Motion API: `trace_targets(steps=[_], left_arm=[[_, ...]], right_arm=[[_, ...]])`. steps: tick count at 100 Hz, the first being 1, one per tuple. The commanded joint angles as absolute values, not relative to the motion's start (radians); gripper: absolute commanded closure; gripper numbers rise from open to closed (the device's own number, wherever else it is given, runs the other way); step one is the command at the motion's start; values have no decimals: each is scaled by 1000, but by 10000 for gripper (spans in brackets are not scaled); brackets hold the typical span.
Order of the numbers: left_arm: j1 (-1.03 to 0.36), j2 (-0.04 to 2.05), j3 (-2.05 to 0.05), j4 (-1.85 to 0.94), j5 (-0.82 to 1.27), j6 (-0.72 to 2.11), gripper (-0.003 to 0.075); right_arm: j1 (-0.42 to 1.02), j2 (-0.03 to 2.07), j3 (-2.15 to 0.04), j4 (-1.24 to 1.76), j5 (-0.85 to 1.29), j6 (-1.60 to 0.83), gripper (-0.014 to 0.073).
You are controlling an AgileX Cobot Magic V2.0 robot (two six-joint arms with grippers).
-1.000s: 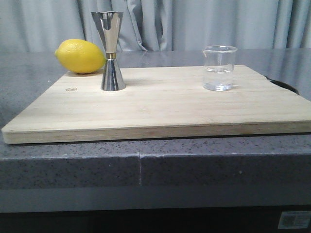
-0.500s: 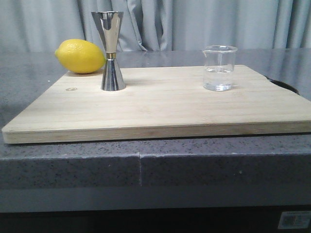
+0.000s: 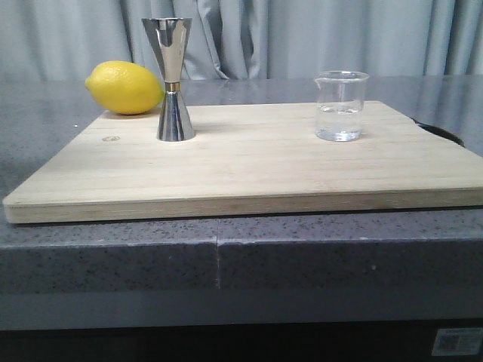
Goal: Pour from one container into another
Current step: 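Move the left gripper down around the steel jigger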
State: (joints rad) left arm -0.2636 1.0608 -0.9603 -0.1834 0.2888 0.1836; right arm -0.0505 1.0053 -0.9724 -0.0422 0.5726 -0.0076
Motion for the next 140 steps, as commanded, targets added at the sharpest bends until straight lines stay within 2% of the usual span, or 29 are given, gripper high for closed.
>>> trace_targets(steps=[1, 28, 47, 67, 97, 140], left_arm=[[-271, 1062, -995, -206, 208, 215, 141], [-271, 1121, -957, -367, 229, 479, 141], [-267, 1125, -923, -753, 334, 979, 141], [-184, 1162, -901, -1166, 642, 1514, 141], [-11, 1356, -926, -1462, 1094, 1791, 144], [-2, 1605, -998, -1559, 1235, 1979, 144]], right_arm=[[-48, 997, -1010, -45, 499, -18, -72], [-48, 997, -1010, -45, 500, -18, -72], [-48, 998, -1010, -55, 500, -18, -72], [-48, 1018, -1010, -55, 510, -18, -72], [-48, 1029, -1010, -55, 526, -18, -72], [-48, 1029, -1010, -55, 538, -18, -72]])
